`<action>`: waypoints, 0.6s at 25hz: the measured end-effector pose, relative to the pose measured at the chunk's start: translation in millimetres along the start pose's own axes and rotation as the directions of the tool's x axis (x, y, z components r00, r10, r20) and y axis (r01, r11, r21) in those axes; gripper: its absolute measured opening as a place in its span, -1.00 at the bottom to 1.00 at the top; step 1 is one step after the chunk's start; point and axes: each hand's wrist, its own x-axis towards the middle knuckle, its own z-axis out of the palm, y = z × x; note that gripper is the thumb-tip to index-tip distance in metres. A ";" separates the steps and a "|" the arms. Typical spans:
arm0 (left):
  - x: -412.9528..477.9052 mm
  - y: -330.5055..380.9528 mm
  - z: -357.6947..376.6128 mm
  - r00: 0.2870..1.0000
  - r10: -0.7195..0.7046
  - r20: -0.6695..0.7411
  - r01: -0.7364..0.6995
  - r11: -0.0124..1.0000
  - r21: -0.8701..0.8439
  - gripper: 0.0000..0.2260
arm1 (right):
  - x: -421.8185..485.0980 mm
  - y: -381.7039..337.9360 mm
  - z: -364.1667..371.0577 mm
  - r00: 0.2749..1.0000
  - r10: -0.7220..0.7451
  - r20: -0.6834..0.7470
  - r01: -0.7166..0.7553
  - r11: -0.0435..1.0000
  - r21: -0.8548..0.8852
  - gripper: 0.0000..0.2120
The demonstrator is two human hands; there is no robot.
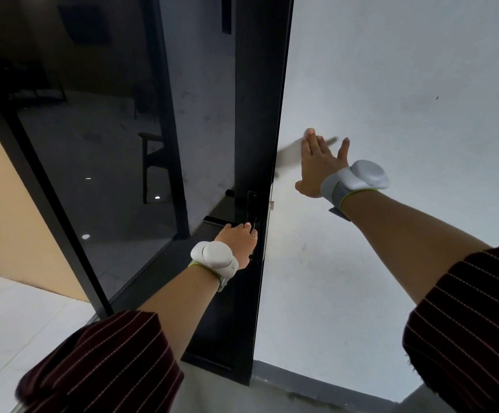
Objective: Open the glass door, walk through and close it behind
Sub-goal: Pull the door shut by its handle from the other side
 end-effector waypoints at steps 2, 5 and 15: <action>1.0 -0.1 0.0 1.000 0.001 0.005 -0.001 1.000 0.003 -0.46 | 0.2 0.0 0.5 1.000 0.003 -0.003 -0.003 1.000 -0.008 -0.19; 2.1 -0.5 -0.7 1.000 0.001 0.021 -0.001 1.000 -0.004 -0.46 | 1.0 0.3 1.3 1.000 0.003 -0.006 -0.003 1.000 -0.001 -0.18; 1.8 0.5 -2.0 0.999 -0.009 0.044 0.010 1.000 -0.019 -0.45 | 3.9 1.5 5.8 1.000 0.004 -0.025 -0.004 1.000 -0.006 -0.18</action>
